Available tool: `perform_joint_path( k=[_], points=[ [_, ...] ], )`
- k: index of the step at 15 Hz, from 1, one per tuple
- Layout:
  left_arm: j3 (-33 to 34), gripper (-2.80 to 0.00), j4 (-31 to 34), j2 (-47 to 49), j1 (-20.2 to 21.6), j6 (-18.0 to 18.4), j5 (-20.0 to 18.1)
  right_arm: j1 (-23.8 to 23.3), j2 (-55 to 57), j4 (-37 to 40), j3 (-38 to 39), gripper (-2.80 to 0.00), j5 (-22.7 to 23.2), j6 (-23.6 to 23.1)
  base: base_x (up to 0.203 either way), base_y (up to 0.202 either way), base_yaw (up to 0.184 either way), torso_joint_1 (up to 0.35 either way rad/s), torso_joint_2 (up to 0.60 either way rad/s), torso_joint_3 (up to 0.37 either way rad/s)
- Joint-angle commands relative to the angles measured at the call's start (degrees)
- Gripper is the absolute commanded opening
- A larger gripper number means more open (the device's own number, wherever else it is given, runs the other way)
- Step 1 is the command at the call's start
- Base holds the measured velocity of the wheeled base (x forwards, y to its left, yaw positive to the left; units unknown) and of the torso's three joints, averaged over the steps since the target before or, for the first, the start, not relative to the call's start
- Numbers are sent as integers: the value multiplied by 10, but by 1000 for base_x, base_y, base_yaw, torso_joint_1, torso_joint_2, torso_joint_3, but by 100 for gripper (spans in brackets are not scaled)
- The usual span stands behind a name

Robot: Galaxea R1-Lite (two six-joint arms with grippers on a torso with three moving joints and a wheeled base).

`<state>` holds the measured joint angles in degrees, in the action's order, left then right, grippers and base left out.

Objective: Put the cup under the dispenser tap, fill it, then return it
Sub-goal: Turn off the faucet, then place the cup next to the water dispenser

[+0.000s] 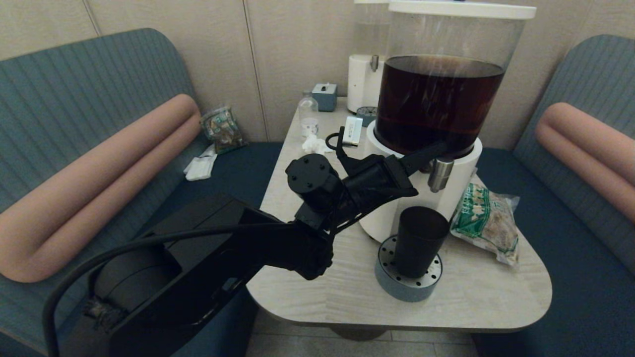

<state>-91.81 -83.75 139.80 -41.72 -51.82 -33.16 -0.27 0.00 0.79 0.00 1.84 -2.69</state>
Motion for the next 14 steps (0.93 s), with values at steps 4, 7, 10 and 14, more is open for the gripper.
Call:
perform_joint_path(
  k=[4,7,10,14],
  points=[
    [26,-280,-11,-43,6,10,1,0,1,0,0,-280,0,0,0,0,0,0,0,0],
    [111,-280,-10,-132,13,9,0,0,1,0,0,-280,0,0,0,0,0,0,0,0],
    [208,-280,-6,-229,14,9,0,0,1,0,0,-280,1,0,0,0,0,0,0,0],
    [348,-280,-2,-349,20,23,1,0,1,0,0,-280,0,0,0,0,0,0,0,0]
  ],
)
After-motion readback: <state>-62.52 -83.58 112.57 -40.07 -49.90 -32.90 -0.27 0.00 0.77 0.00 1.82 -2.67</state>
